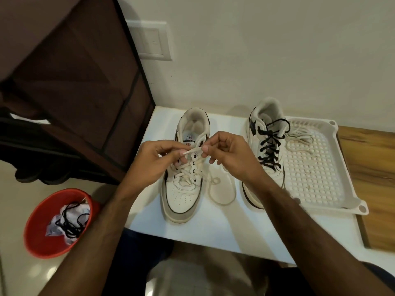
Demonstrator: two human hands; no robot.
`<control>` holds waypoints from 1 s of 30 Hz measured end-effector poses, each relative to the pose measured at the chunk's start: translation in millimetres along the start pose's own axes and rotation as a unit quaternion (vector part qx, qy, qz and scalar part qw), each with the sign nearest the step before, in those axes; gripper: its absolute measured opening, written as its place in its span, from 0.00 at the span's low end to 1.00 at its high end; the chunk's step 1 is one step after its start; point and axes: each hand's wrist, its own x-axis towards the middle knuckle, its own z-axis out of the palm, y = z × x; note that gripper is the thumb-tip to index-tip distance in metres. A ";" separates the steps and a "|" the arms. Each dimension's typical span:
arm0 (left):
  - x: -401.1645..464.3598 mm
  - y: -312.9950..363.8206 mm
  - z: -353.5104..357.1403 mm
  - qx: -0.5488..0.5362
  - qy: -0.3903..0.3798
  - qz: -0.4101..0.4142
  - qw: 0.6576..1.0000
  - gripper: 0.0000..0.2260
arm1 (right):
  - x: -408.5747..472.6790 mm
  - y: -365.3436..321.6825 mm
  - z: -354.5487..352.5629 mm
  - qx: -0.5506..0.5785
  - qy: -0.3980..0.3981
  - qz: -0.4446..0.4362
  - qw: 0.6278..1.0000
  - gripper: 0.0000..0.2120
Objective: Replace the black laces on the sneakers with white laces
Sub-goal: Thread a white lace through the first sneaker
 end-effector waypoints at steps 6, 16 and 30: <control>0.2 5.6 -2.9 -0.060 0.001 0.009 0.998 0.14 | -2.5 0.6 6.1 -0.018 0.036 0.013 0.999 0.03; 2.0 4.9 1.0 0.066 0.041 0.022 0.997 0.14 | -2.4 0.1 14.6 -0.069 -0.009 -0.021 0.997 0.09; 6.9 -8.0 5.9 0.214 0.086 -0.168 0.959 0.10 | -5.4 4.6 42.3 -0.382 0.034 -0.121 0.916 0.06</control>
